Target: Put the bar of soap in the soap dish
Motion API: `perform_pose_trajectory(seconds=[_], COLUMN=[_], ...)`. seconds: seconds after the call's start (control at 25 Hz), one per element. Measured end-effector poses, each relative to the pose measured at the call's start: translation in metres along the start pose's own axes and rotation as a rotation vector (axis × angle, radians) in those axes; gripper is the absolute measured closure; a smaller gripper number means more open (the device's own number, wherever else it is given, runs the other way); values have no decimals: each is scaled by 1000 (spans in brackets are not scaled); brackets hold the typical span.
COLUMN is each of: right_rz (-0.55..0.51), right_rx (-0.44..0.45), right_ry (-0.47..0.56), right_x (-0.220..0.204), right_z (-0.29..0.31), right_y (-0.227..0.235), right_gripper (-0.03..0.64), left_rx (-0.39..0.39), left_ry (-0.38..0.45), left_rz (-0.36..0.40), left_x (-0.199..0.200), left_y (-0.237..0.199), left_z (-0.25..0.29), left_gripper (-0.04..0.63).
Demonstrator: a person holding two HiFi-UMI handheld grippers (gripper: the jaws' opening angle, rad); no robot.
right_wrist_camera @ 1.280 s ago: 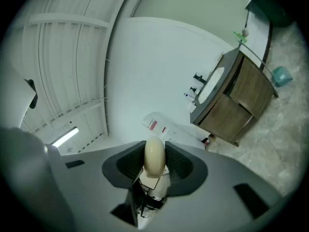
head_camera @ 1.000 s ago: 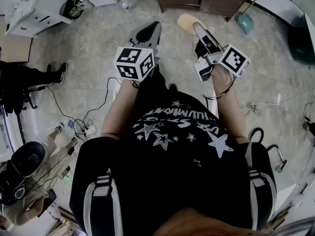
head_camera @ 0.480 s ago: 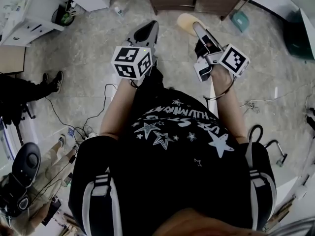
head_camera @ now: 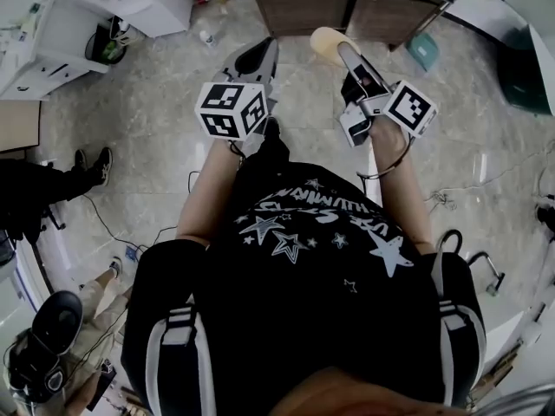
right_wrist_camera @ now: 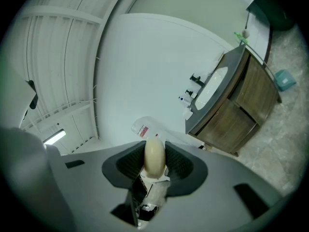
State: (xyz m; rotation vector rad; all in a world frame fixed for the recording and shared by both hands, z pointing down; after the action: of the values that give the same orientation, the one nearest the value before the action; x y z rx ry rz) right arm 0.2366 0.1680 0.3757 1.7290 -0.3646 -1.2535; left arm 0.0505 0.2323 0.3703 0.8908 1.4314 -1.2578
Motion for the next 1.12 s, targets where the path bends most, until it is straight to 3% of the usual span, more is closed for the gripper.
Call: perform_pose_trajectory(seconds=[0.52,1.12], right_rz=[-3,-12], right_rx=[-76,-102], right_ry=[46,71], right_x=[30,31], right_z=[108,176], right_y=[20,25], right_gripper=[486,486], left_rx=[-62,-89], left_ry=[-24,-18], left_rz=[-17,-43], left_x=[32,46], left_y=[-95,-165], left_z=[76,105], left_gripper=[583,583])
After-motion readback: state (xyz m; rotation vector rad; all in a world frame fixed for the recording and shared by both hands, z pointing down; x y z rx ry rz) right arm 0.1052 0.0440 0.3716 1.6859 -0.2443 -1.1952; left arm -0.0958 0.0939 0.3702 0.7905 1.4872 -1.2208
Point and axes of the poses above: the fingertips, and each gripper's own axes: z forward along the fingers, y to its right, x out of its top, the point moved 5 cm from there along -z, backward along the fingers, and after that the axes turned 4 degrees about y, right-handed, at the moved point
